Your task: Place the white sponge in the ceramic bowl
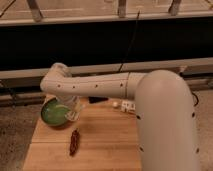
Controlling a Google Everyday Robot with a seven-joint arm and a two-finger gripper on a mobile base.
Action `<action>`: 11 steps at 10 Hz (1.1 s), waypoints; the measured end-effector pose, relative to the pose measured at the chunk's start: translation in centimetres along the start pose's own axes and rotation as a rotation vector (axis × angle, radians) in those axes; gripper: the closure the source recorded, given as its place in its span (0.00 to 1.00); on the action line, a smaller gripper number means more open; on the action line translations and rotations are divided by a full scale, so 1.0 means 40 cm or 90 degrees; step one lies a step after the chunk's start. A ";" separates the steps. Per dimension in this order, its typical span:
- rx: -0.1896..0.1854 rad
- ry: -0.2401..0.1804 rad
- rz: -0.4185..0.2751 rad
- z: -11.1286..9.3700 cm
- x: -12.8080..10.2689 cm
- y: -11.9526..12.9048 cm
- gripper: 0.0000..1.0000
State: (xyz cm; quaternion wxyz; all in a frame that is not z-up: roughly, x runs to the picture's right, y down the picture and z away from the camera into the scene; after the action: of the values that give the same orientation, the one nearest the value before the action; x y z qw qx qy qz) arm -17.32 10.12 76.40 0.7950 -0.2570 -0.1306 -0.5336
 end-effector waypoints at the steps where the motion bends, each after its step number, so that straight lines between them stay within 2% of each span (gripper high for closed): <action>1: 0.000 -0.002 -0.007 0.002 0.003 -0.015 1.00; 4: 0.004 -0.008 -0.027 0.006 -0.005 -0.067 1.00; 6: 0.003 -0.007 -0.027 0.010 0.006 -0.072 1.00; 8: 0.004 -0.009 -0.036 0.011 -0.009 -0.097 0.99; 9: 0.005 -0.009 -0.037 0.011 -0.012 -0.103 0.95; 11: 0.004 -0.009 -0.038 0.015 -0.005 -0.107 0.75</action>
State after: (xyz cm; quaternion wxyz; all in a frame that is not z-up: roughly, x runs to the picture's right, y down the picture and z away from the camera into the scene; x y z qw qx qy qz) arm -21.27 9.34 77.94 0.7789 -0.2541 -0.1457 -0.5546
